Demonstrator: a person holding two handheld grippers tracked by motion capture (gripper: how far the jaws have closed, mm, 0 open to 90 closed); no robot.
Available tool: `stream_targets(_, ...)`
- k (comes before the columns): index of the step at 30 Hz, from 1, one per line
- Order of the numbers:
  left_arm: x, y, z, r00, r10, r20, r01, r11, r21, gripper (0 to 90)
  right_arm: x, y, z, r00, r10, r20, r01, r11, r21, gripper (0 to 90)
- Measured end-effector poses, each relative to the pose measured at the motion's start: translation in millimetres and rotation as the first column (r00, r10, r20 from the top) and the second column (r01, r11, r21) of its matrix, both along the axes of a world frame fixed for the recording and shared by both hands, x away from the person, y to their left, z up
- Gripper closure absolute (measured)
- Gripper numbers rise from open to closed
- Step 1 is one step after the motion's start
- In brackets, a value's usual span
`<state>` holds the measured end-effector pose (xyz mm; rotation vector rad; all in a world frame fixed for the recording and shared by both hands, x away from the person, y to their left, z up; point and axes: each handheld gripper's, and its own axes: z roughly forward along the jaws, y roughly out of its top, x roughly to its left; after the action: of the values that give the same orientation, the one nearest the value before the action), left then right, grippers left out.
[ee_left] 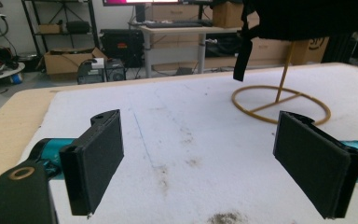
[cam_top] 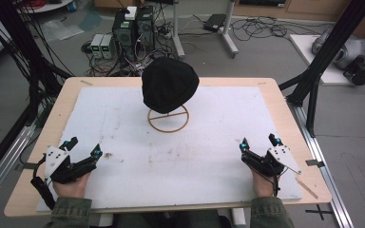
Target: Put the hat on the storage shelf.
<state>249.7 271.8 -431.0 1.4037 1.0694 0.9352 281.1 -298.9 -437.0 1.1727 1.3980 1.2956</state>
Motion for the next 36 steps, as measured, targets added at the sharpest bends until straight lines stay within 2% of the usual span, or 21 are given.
stream_targets(2, -1.4, 1.4, 0.9, 0.9999, 0.007, 0.009, -0.007, 0.9999, -0.009, 16.3, 0.4, -0.3, -0.2, 1.0, 0.001, 0.002, -0.001, 1.0, -0.002, 4.3)
stream_targets(13, -3.6, 7.7, 0.9, 0.9999, 0.014, -0.006, -0.015, 0.9992, -0.037, 16.3, -0.6, -2.4, -0.3, 1.0, -0.005, -0.001, 0.005, 1.0, 0.015, 4.4)
stream_targets(25, -2.6, 10.5, -0.1, 0.9997, 0.003, -0.023, -0.004, 0.9991, -0.042, 16.4, -0.5, -1.4, -0.8, 0.9999, -0.005, -0.01, 0.005, 1.0, 0.014, 4.3)
stream_targets(33, 1.2, 10.5, -1.8, 0.9982, -0.031, -0.052, 0.03, 0.9995, -0.012, 16.3, 0.1, -2.4, -1.4, 0.9998, -0.002, -0.018, 0.002, 1.0, 0.011, 4.4)
stream_targets(36, 2.2, 11.6, -1.9, 0.9981, -0.021, -0.058, 0.021, 0.9998, -0.004, 16.3, 1.2, -2.8, -1.7, 0.9993, -0.004, -0.037, 0.005, 1.0, 0.014, 4.4)
